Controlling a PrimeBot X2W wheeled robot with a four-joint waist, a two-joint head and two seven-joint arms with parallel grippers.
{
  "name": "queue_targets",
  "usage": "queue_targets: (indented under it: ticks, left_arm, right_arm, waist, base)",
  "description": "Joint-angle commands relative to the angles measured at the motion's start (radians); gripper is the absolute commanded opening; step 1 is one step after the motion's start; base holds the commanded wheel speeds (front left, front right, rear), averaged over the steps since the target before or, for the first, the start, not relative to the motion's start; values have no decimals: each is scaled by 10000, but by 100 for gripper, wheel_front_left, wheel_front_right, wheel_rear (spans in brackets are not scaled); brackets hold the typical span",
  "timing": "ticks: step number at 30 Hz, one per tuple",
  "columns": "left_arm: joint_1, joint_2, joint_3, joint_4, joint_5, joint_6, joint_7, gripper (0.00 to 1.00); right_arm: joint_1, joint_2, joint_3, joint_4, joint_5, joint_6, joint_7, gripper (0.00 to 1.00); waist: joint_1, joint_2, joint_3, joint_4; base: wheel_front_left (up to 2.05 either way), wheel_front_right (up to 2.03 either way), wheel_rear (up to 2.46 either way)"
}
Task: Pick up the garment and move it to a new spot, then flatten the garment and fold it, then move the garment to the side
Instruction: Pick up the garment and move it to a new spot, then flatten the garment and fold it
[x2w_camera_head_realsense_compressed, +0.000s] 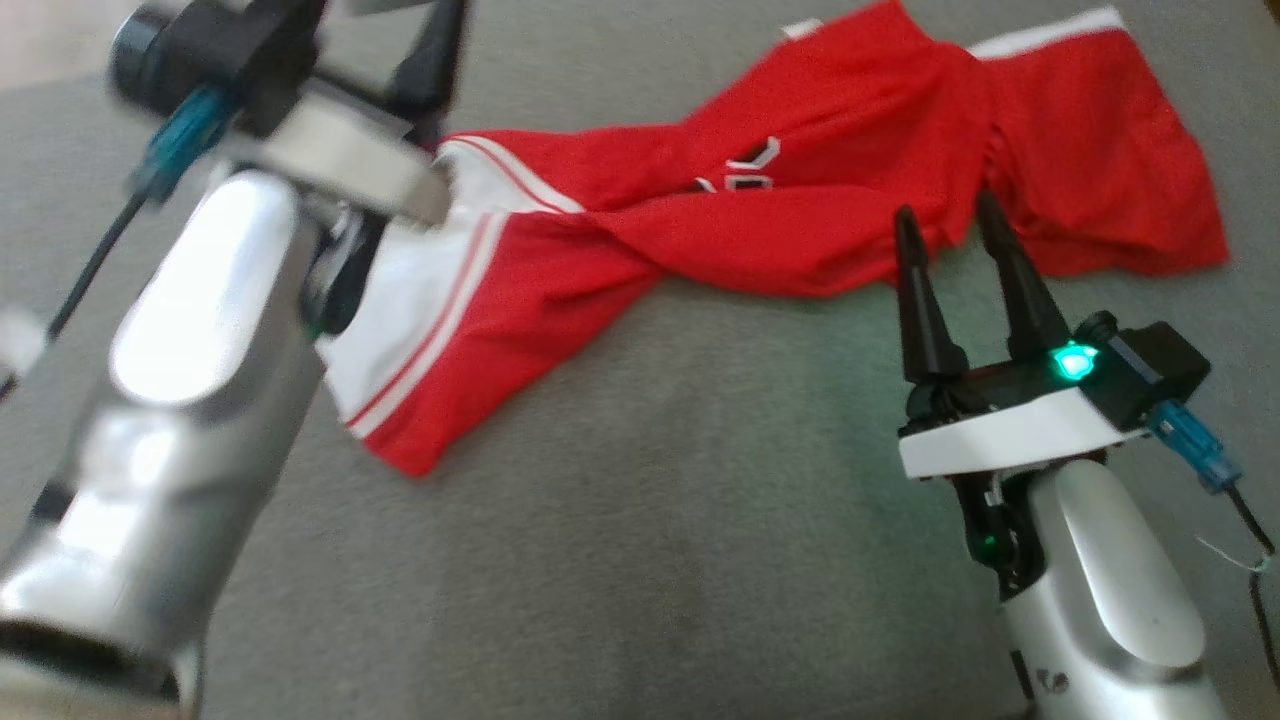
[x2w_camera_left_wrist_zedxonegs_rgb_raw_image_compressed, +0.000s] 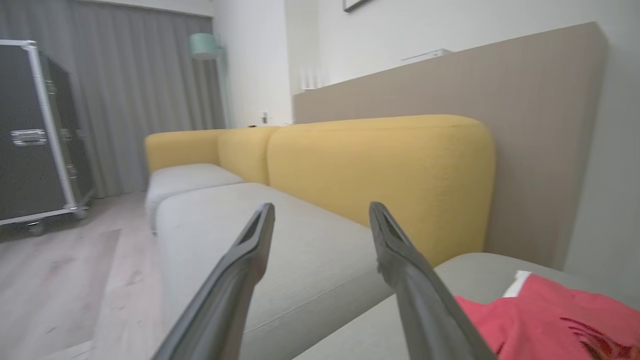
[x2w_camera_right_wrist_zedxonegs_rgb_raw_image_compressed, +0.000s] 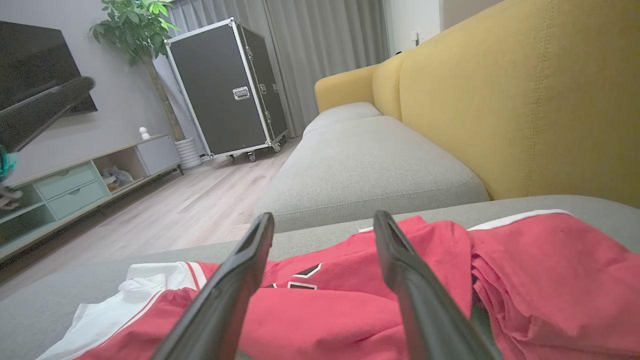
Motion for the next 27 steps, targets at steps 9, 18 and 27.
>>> queue_targets:
  ticks: [9,18,27]
  left_arm:
    - [3712,1207,1421,-1259,-583,963,-673,100]
    - [6914,560,2607,-2675,-568,1470,-706,100]
    - [7115,307,2937,-2845,-90,1210,-707,100]
  right_arm:
    - [833,-5,-490,126,-817,-7,-92,100]
    - [1408,-5,-407,272,-864,-7,-92,100]
    - [1279,-5,-252,230,-871,-7,-92,100]
  waist:
    - [0,0,-1560,1891]
    - [0,0,-1930,2113]
    - [0,0,-1748,1673]
  base:
    - [0,0,0]
    - [0,0,0]
    - [0,0,0]
